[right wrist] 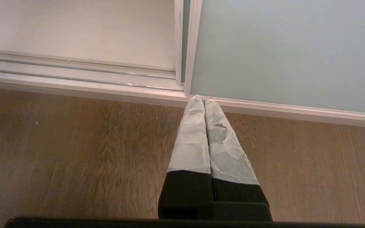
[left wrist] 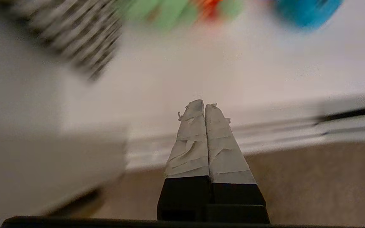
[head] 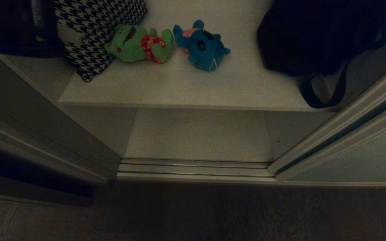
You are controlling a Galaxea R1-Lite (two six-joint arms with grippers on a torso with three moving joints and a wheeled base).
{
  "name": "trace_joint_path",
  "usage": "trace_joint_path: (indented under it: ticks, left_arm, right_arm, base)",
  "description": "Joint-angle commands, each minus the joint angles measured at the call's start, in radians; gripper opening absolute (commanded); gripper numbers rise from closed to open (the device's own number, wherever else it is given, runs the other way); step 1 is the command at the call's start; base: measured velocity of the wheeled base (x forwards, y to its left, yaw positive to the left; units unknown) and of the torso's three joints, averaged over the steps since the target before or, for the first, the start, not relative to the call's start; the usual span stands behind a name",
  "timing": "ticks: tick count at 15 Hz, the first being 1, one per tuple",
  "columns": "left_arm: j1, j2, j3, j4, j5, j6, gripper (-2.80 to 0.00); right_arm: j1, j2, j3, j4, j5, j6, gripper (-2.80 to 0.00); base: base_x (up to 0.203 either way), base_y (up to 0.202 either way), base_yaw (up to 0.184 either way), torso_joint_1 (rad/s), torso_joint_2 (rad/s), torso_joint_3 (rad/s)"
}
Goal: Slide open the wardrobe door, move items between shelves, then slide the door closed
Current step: Close the door
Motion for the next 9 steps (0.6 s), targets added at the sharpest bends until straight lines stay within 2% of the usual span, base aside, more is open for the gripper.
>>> trace_joint_path:
  ticks: [1,5,6,8,9]
  left_arm:
    - [0.051,-0.198,0.146,0.005,0.001,0.001,-2.80]
    - [0.132,-0.534,0.488,0.012,-0.001,0.009,-2.80]
    - [0.174,-0.624,0.584,0.012,-0.015,0.019,-2.80]
    - [0.289,-0.808,0.784,0.003,-0.098,0.050,-2.80]
    - [0.321,-0.883,0.874,-0.008,-0.133,0.060,-2.80]
  right_arm:
    - [0.000,-0.001,0.000,0.000,0.000,0.000,-2.80]
    - [0.000,-0.001,0.000,0.000,0.000,0.000,-2.80]
    - [0.000,-0.001,0.000,0.000,0.000,0.000,-2.80]
    - [0.000,-0.001,0.000,0.000,0.000,0.000,-2.80]
    - [0.000,-0.001,0.000,0.000,0.000,0.000,-2.80]
  base:
    - [0.000,0.000,0.000,0.000,0.00,0.000]
    - [0.000,0.000,0.000,0.000,0.00,0.000]
    - [0.000,0.000,0.000,0.000,0.00,0.000]
    - [0.000,0.000,0.000,0.000,0.00,0.000]
    - [0.000,0.000,0.000,0.000,0.00,0.000]
